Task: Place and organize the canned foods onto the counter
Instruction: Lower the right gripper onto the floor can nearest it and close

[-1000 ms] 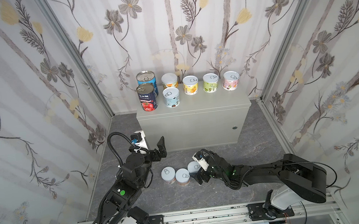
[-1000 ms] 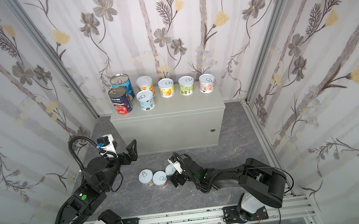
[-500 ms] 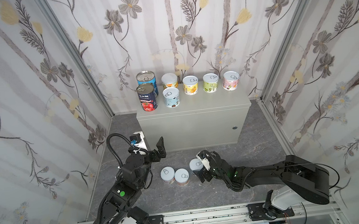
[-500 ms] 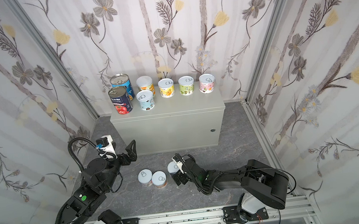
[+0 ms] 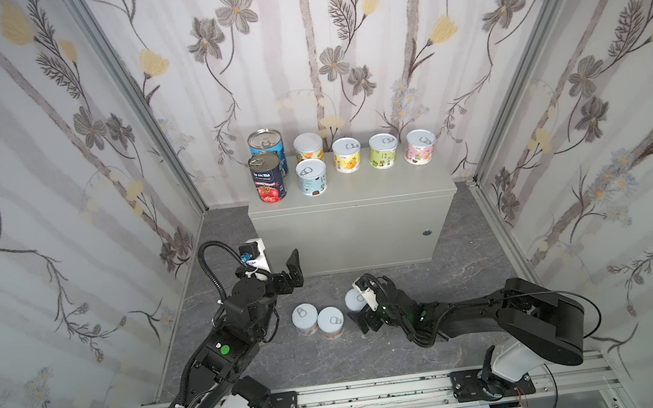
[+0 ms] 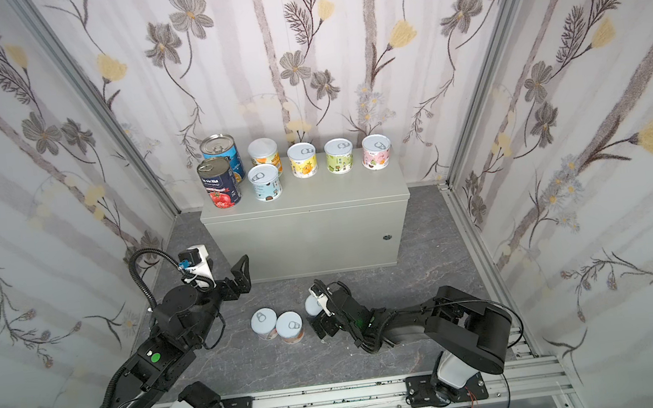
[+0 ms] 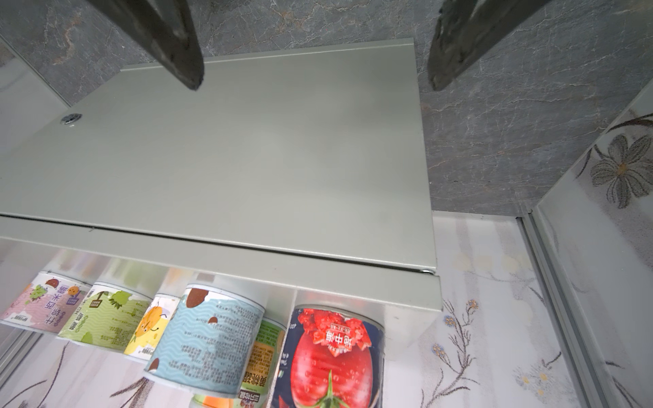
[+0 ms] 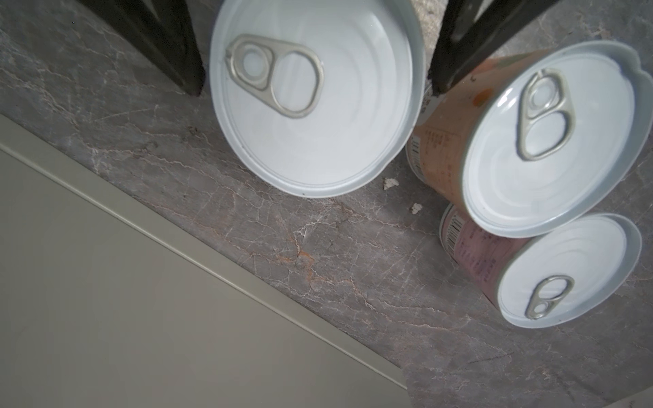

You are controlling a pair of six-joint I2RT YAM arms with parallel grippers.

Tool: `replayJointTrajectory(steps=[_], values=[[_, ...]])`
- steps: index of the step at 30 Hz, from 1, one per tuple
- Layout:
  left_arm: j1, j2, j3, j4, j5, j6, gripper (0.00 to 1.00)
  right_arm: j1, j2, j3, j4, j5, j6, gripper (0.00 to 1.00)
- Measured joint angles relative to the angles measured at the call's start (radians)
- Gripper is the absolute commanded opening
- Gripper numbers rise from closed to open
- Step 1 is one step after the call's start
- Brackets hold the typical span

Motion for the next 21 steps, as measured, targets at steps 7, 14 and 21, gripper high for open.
replayJointTrajectory(steps=[7,14,21], values=[[0.000,-0.001,0.000,0.000,0.000,0.000,1.00,-0.002,0.057,-0.016,0.093,-0.027,0.042,0.98],[0.000,-0.001,0.000,0.000,0.000,-0.001,1.00,-0.005,0.090,-0.007,0.139,-0.043,0.068,0.92],[0.000,0.011,0.000,-0.008,0.002,-0.004,1.00,-0.007,0.111,-0.005,0.171,-0.016,0.085,0.79]])
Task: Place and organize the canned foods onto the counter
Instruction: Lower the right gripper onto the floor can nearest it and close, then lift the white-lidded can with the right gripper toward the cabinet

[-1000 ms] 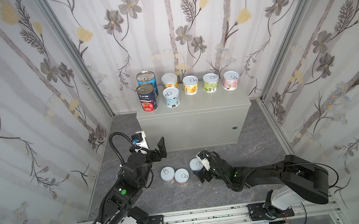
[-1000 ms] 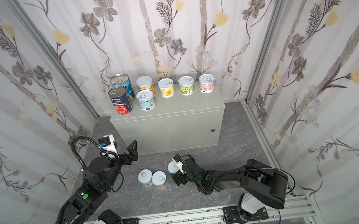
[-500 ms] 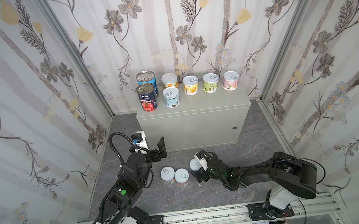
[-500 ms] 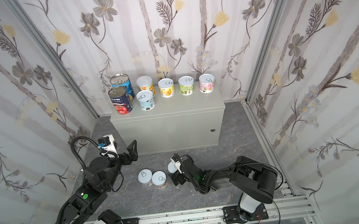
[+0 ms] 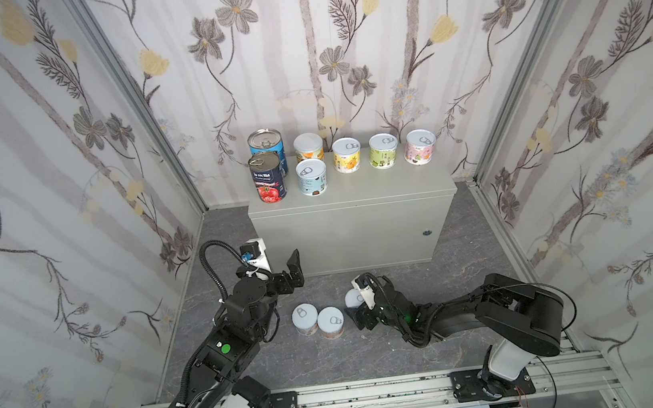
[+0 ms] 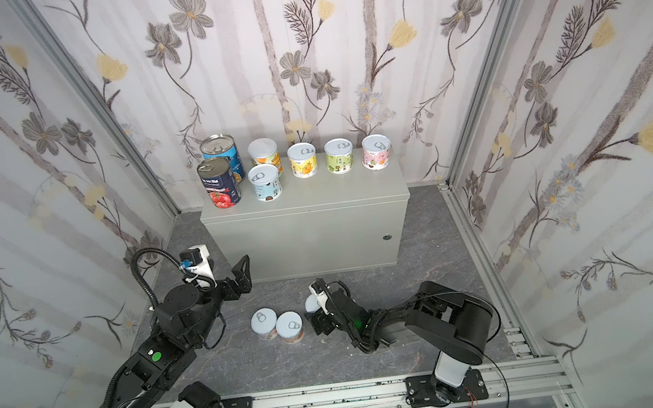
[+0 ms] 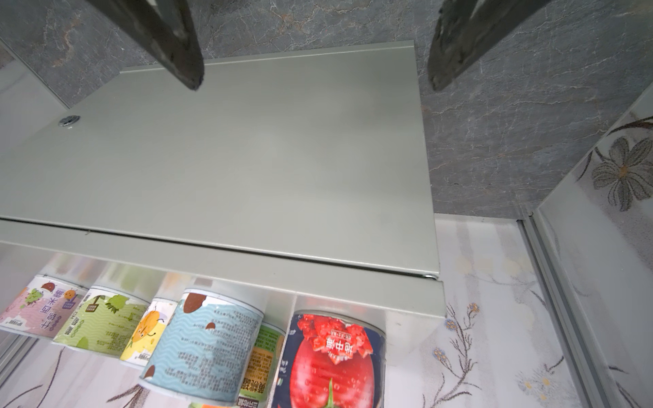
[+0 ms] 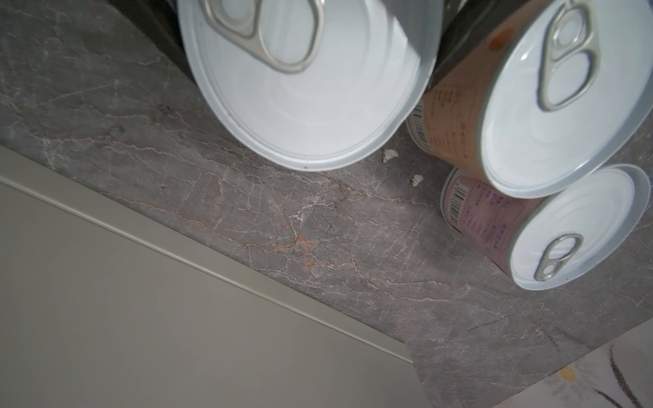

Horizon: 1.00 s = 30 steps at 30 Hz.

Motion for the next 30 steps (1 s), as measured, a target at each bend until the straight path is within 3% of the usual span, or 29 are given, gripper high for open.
replayJointTrajectory(steps=[10,23,30], values=[[0.000,0.011,0.000,-0.025,0.006,-0.014,1.00,0.001,0.017,0.004,0.034,0.017,-0.003,0.57],[0.000,0.066,0.003,-0.028,0.038,-0.013,1.00,0.005,-0.050,-0.100,0.089,0.089,0.008,0.50],[0.000,0.125,0.019,-0.029,0.141,0.007,1.00,0.012,-0.103,-0.142,0.101,0.134,0.020,0.49]])
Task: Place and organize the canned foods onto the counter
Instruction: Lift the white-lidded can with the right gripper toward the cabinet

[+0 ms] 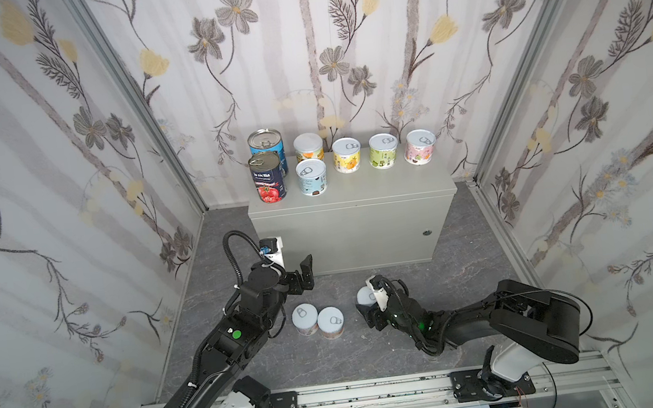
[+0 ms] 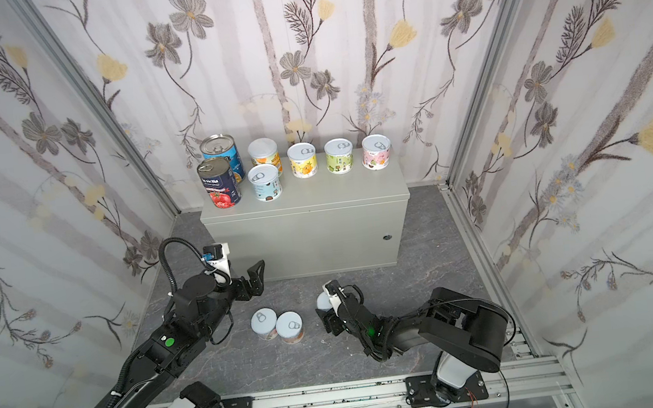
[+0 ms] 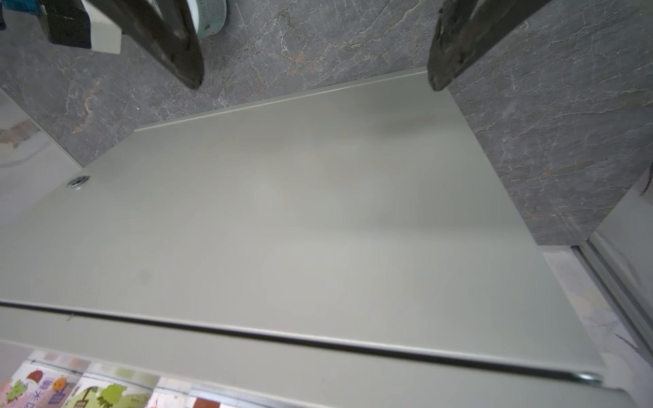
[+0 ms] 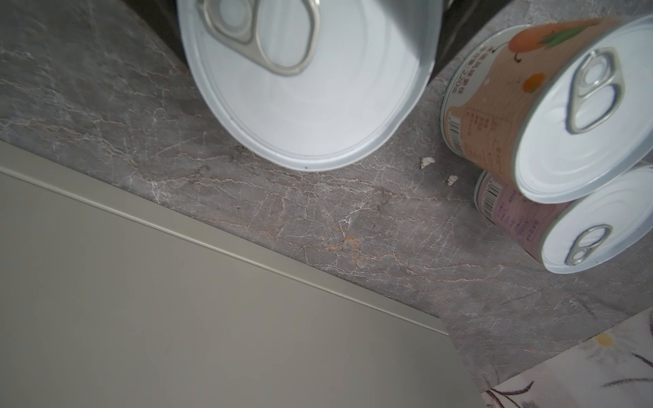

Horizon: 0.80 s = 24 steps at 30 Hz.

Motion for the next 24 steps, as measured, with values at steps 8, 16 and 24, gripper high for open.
replayJointTrajectory(steps=[8,16,24], values=[[0.000,0.079,0.027,0.000,0.136,0.026,1.00,0.007,-0.093,-0.028,0.022,0.037,0.001,0.47],[0.000,0.084,0.029,0.000,0.174,0.030,1.00,0.013,-0.208,-0.032,0.024,0.074,-0.057,0.46],[0.000,0.064,0.029,0.035,0.223,0.030,1.00,0.016,-0.359,-0.032,-0.008,0.103,-0.107,0.46]])
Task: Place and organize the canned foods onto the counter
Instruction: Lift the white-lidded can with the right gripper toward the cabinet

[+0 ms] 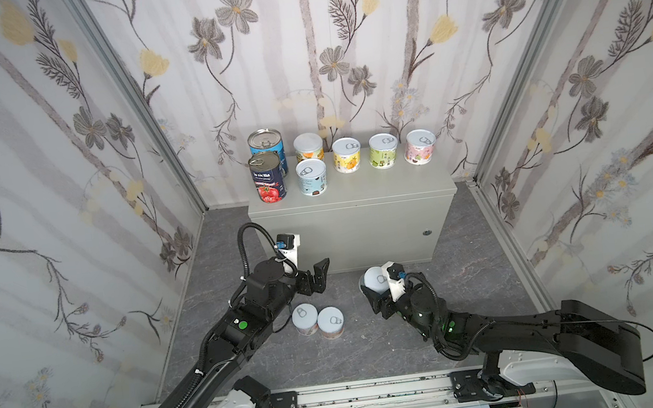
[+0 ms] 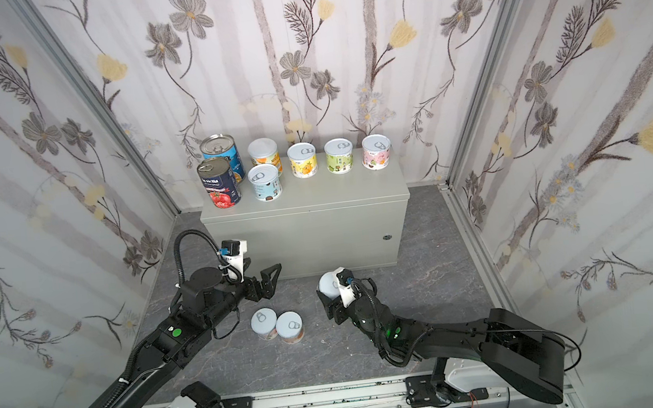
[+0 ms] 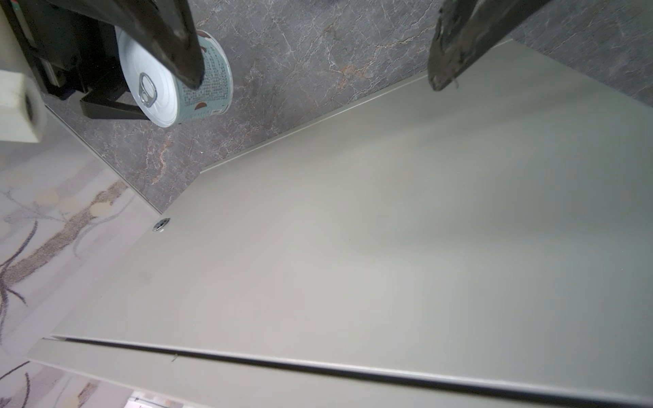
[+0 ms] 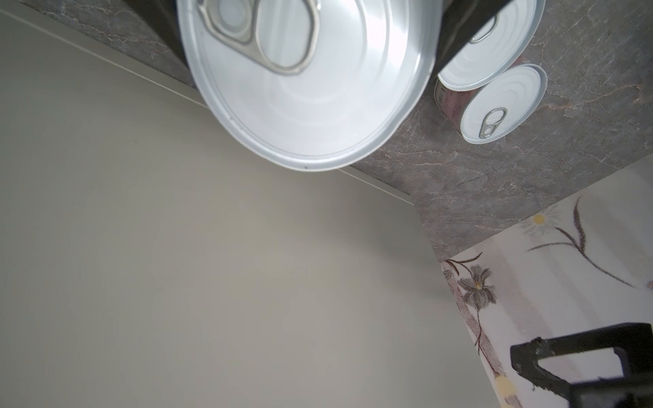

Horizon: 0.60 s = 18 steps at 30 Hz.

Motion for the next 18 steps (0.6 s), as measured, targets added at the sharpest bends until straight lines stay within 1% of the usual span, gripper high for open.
replayJointTrajectory(steps=[10,18], values=[[0.000,-0.012,-0.030,0.081,0.058,0.000,1.00,0.001,-0.191,0.008,-0.109,0.051,-0.072,0.46],[0.000,-0.047,-0.057,0.129,0.031,0.000,1.00,0.001,-0.266,0.081,-0.198,0.053,-0.133,0.46]])
